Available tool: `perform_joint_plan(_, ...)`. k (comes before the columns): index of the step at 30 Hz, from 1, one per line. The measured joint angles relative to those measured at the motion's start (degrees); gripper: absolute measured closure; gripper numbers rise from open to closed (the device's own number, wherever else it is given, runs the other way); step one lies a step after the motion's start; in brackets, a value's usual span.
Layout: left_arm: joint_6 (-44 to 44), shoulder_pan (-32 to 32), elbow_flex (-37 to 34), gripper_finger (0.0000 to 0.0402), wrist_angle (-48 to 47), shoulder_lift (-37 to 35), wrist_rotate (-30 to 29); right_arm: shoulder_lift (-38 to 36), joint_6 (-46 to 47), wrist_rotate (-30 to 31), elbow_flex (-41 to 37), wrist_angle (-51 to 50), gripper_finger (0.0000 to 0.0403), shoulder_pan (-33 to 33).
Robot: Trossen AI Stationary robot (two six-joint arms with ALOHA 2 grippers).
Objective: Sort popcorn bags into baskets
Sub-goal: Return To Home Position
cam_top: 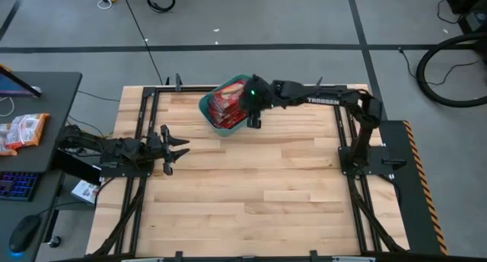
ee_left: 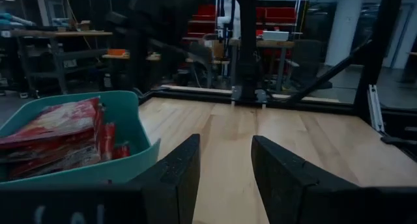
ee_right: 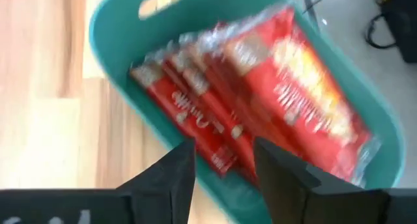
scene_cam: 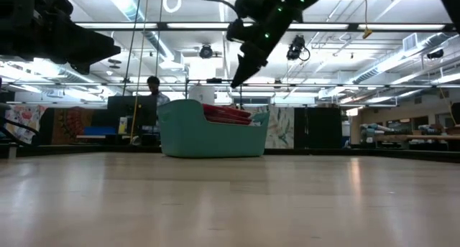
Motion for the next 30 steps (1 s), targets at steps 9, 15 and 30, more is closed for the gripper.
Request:
perform_joint_plan(9,-1.68,0.00,0.00,0.0260,-0.30,0.02,0.02,-11.08,11.04,5.91,-24.24,21.44,0.0263,4.74)
perform_joint_plan(15,-1.66,0.00,0.00,0.0260,-1.72,0.02,0.10,-19.40,17.65,5.34,-36.13,32.00,0.0264,7.89)
perform_joint_plan(30,-1.05,0.00,0.00,0.0260,-2.99,0.04,0.24,-43.36,32.21,1.05,-66.30,57.89,0.0264,9.09)
